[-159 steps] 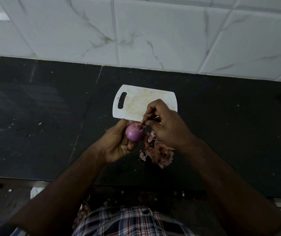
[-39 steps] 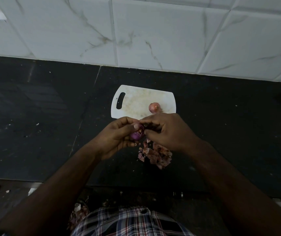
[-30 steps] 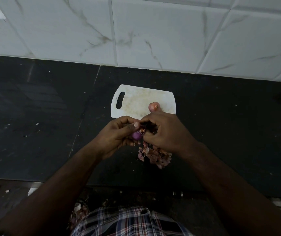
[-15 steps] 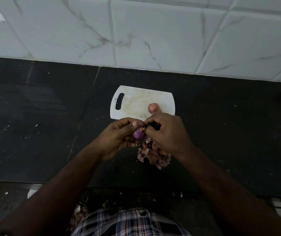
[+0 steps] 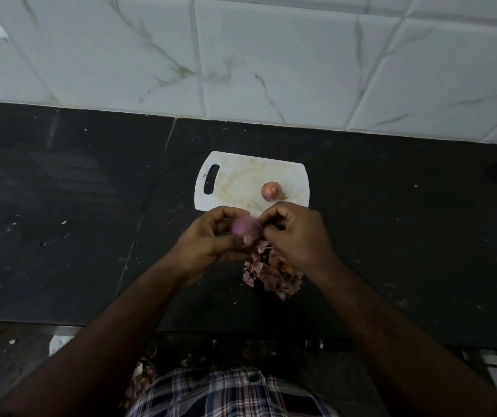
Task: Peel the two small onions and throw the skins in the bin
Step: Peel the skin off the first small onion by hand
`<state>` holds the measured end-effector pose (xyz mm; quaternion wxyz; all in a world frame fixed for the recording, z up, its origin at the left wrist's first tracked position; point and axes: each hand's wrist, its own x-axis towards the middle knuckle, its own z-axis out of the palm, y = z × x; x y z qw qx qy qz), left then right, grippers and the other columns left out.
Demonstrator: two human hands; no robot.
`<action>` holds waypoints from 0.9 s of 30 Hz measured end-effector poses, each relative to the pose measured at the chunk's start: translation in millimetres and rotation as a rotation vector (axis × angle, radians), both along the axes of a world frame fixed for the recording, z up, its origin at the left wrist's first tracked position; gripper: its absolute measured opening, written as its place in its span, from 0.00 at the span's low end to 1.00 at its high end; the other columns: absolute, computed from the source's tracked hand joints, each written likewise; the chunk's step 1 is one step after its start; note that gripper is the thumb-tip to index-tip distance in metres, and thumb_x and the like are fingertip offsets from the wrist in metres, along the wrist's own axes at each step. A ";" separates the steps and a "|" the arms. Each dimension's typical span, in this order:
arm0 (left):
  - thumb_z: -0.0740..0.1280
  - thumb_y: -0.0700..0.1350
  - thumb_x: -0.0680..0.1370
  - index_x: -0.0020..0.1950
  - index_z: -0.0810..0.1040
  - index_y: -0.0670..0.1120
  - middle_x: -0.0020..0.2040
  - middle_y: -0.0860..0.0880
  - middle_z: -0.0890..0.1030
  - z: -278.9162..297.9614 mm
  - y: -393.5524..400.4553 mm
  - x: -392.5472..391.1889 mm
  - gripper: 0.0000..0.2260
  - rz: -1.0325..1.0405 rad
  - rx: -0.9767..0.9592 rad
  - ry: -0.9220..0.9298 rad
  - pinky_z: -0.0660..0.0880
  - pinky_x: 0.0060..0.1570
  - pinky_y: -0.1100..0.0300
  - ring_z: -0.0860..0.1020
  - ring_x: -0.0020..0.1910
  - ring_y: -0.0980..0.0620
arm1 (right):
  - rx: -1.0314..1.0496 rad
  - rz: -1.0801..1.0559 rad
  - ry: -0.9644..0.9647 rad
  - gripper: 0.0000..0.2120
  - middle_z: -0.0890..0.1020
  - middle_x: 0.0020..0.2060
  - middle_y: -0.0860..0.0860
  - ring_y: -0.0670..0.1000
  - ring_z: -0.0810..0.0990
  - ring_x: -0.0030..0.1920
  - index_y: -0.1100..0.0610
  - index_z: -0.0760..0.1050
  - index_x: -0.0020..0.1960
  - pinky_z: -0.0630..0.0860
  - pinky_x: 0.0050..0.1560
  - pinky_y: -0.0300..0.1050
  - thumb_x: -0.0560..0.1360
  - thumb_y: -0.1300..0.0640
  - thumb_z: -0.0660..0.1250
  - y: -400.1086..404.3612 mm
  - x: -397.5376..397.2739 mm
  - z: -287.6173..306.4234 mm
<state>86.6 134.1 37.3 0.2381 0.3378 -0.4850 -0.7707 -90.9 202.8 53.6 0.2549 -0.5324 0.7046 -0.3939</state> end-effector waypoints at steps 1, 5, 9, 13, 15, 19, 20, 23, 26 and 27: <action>0.74 0.36 0.69 0.63 0.75 0.38 0.59 0.39 0.82 0.4 0.4 -1.1 0.24 -0.002 0.009 0.011 0.82 0.50 0.49 0.84 0.54 0.40 | -0.004 -0.007 0.006 0.08 0.85 0.39 0.45 0.41 0.84 0.39 0.53 0.84 0.47 0.81 0.43 0.39 0.71 0.64 0.72 0.1 -0.5 -1.0; 0.72 0.38 0.72 0.62 0.77 0.40 0.56 0.42 0.83 1.2 -3.1 1.4 0.19 0.035 0.081 0.047 0.83 0.48 0.54 0.84 0.51 0.45 | -0.021 -0.009 0.043 0.06 0.85 0.38 0.43 0.41 0.83 0.40 0.53 0.85 0.46 0.79 0.43 0.34 0.72 0.61 0.72 2.3 -6.1 -2.5; 0.72 0.40 0.73 0.64 0.78 0.41 0.54 0.42 0.84 -1.1 -5.1 3.8 0.20 0.042 0.172 0.069 0.83 0.44 0.58 0.84 0.45 0.46 | 0.089 0.054 0.121 0.08 0.85 0.48 0.43 0.38 0.81 0.48 0.53 0.85 0.52 0.76 0.52 0.31 0.74 0.59 0.72 2.7 -11.8 0.7; 0.68 0.37 0.75 0.67 0.77 0.42 0.57 0.42 0.83 -1.6 -3.8 4.0 0.19 0.024 0.137 0.058 0.83 0.44 0.58 0.84 0.48 0.46 | 0.165 0.139 -0.119 0.18 0.83 0.60 0.47 0.41 0.81 0.58 0.52 0.80 0.63 0.77 0.61 0.41 0.74 0.58 0.73 3.0 -12.8 11.5; 0.69 0.36 0.76 0.65 0.76 0.41 0.55 0.44 0.84 -1.0 -3.0 3.4 0.18 0.021 0.104 0.049 0.83 0.44 0.57 0.84 0.48 0.47 | 0.174 0.175 -0.173 0.21 0.84 0.57 0.47 0.41 0.83 0.54 0.52 0.78 0.65 0.81 0.56 0.42 0.73 0.60 0.74 2.2 -11.0 15.6; 0.70 0.35 0.74 0.60 0.77 0.40 0.54 0.41 0.84 -0.7 -2.3 1.4 0.15 0.008 0.025 0.017 0.82 0.45 0.56 0.84 0.49 0.46 | 0.153 0.206 -0.144 0.19 0.86 0.48 0.45 0.41 0.84 0.49 0.52 0.80 0.59 0.82 0.53 0.41 0.70 0.61 0.75 -0.1 -6.1 15.6; 0.71 0.35 0.73 0.60 0.77 0.40 0.55 0.41 0.84 -1.7 -2.6 1.6 0.16 0.007 0.007 0.010 0.82 0.46 0.55 0.84 0.50 0.45 | 0.144 0.185 -0.124 0.18 0.86 0.47 0.45 0.41 0.84 0.48 0.51 0.81 0.57 0.82 0.52 0.42 0.69 0.60 0.75 -0.3 -4.4 14.8; 0.73 0.37 0.70 0.62 0.77 0.40 0.57 0.39 0.83 -4.7 -3.2 1.5 0.20 -0.001 -0.047 -0.007 0.82 0.52 0.50 0.83 0.54 0.42 | 0.111 0.123 -0.037 0.17 0.84 0.45 0.44 0.43 0.84 0.45 0.50 0.80 0.55 0.83 0.47 0.46 0.67 0.57 0.75 -0.1 2.7 11.0; 0.75 0.38 0.69 0.60 0.77 0.40 0.56 0.38 0.83 -5.6 -2.7 1.2 0.21 0.013 -0.080 -0.006 0.81 0.54 0.48 0.83 0.54 0.42 | 0.082 0.097 0.020 0.17 0.84 0.46 0.44 0.44 0.83 0.44 0.51 0.80 0.55 0.83 0.46 0.47 0.67 0.55 0.75 -0.5 7.3 8.7; 0.75 0.38 0.68 0.60 0.78 0.40 0.56 0.38 0.83 -5.7 -2.4 1.2 0.21 0.014 -0.087 -0.005 0.81 0.54 0.47 0.83 0.54 0.41 | 0.078 0.096 0.026 0.17 0.84 0.46 0.44 0.44 0.83 0.43 0.51 0.80 0.55 0.83 0.46 0.46 0.68 0.55 0.76 -0.3 7.5 8.6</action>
